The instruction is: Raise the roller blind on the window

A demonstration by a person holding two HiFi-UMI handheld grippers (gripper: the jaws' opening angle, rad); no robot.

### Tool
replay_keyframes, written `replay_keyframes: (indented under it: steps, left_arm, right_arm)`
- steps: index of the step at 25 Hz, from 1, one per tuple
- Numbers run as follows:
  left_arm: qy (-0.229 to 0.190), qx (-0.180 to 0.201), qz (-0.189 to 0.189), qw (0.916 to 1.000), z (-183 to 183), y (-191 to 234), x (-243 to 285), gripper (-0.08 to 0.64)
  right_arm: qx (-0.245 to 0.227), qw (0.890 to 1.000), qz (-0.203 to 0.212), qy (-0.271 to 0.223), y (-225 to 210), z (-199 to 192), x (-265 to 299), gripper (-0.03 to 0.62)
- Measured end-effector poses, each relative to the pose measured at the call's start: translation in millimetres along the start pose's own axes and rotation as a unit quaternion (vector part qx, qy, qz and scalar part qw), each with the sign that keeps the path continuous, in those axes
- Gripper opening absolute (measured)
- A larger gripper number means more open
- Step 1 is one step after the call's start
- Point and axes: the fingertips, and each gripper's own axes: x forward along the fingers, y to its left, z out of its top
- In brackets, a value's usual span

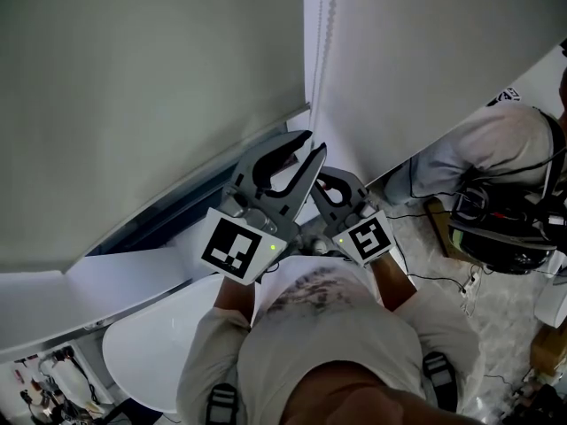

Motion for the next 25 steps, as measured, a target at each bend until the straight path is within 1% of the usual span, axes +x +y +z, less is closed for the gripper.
replay_keyframes:
  steps: [3,4,5,6,9,11,14,18,22,25]
  left_arm:
    - [-0.002,0.008,-0.002,1.0000,11,1,6,0.075]
    - [-0.001,0.010,-0.001,0.9999,13,0,8,0.062]
    - [0.001,0.010,0.002,0.9999,13,0,9,0.029]
    - [0.002,0.008,0.006,0.9999,14,1,9,0.021]
    - [-0.003,-0.008,0.023,0.9997,17,5,4,0.015]
    - [-0.011,-0.009,0.032,0.9994,19,7,2,0.014]
    - [-0.019,-0.012,0.034,0.9992,19,5,-2,0.014]
    - [-0.007,-0.012,0.034,0.9993,5,5,-7,0.012]
    - [-0.001,-0.030,0.034,0.9990,-13,4,-7,0.012]
    - [-0.003,-0.027,0.033,0.9991,-23,3,-7,0.012]
  right_arm:
    - [-0.002,1.000,0.002,-0.001,2,1,0,0.063]
    - [-0.001,1.000,0.002,-0.002,3,1,0,0.063]
    - [-0.001,1.000,0.002,-0.003,3,1,0,0.063]
    - [0.000,1.000,0.003,-0.004,4,1,0,0.063]
    - [0.000,1.000,0.003,-0.003,8,3,1,0.063]
    - [-0.001,1.000,0.003,-0.003,8,5,2,0.063]
    - [0.000,1.000,0.005,0.000,9,5,5,0.063]
    - [-0.005,1.000,0.012,0.026,16,-10,9,0.063]
    - [0.023,0.998,0.010,0.050,19,-29,7,0.063]
    - [0.033,0.998,0.009,0.058,19,-38,5,0.063]
